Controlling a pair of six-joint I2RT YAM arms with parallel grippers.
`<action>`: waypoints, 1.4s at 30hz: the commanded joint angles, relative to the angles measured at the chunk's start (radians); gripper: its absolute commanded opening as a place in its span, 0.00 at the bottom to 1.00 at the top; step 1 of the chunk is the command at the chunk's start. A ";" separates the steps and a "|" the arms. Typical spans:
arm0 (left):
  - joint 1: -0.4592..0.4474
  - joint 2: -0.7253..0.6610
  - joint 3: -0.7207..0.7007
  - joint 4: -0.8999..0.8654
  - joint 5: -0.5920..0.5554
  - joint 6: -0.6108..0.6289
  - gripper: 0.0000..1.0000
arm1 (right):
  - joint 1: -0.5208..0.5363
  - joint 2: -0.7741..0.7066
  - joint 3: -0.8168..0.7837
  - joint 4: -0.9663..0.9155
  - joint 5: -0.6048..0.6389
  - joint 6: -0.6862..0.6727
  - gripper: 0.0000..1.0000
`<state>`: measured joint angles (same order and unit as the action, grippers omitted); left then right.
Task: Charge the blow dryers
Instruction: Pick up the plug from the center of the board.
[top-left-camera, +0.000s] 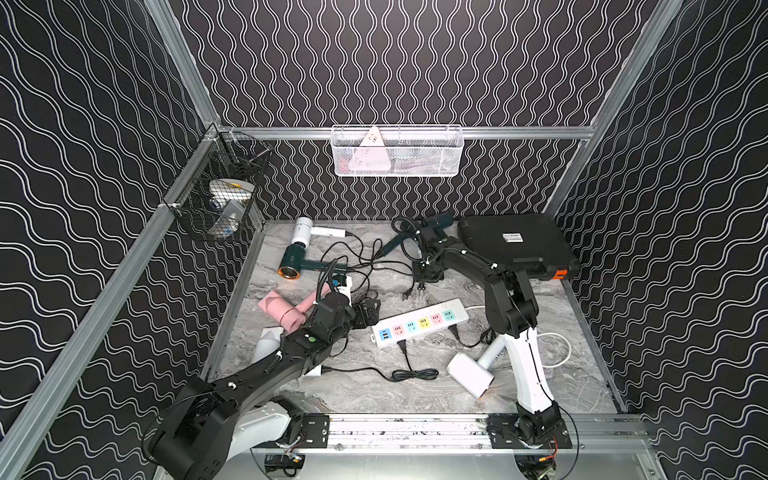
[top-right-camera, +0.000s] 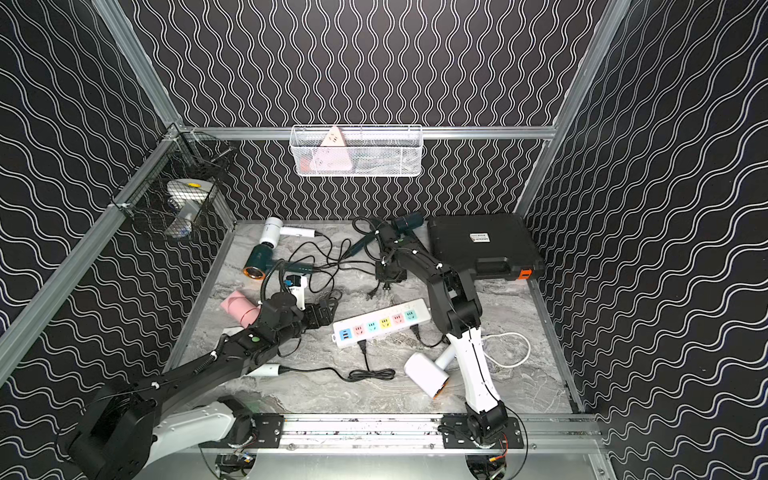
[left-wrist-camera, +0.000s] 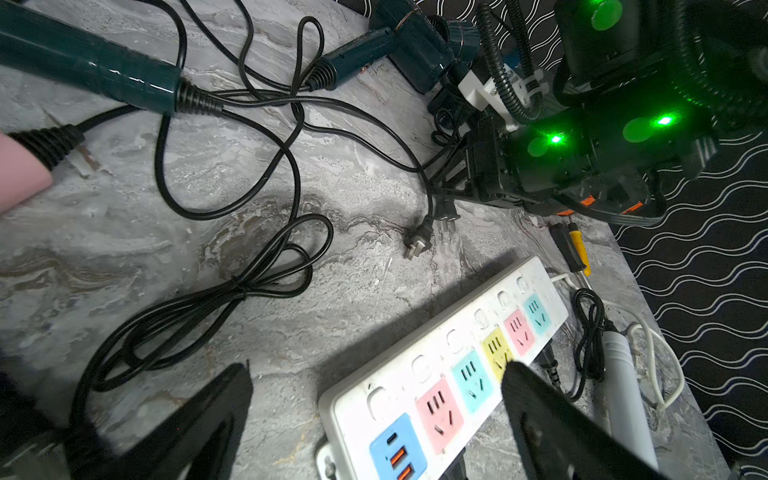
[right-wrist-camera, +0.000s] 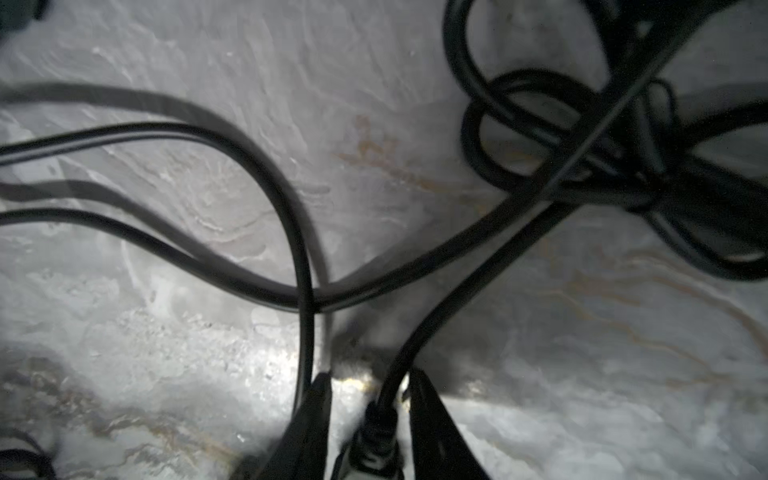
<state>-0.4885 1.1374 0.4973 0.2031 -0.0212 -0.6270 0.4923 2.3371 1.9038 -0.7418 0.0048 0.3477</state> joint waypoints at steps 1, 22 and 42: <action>0.000 -0.005 0.003 0.032 0.000 0.009 0.99 | 0.002 -0.012 -0.019 -0.056 0.033 0.001 0.22; 0.001 -0.016 -0.010 0.045 0.003 0.018 0.99 | -0.032 -0.729 -0.561 0.356 -0.062 -0.034 0.00; 0.001 0.089 0.017 0.111 0.109 0.029 0.98 | -0.176 -0.581 -0.695 0.633 -0.373 0.098 0.00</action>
<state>-0.4885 1.2137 0.5045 0.2531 0.0391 -0.6250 0.3168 1.7340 1.1912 -0.2176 -0.3229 0.4042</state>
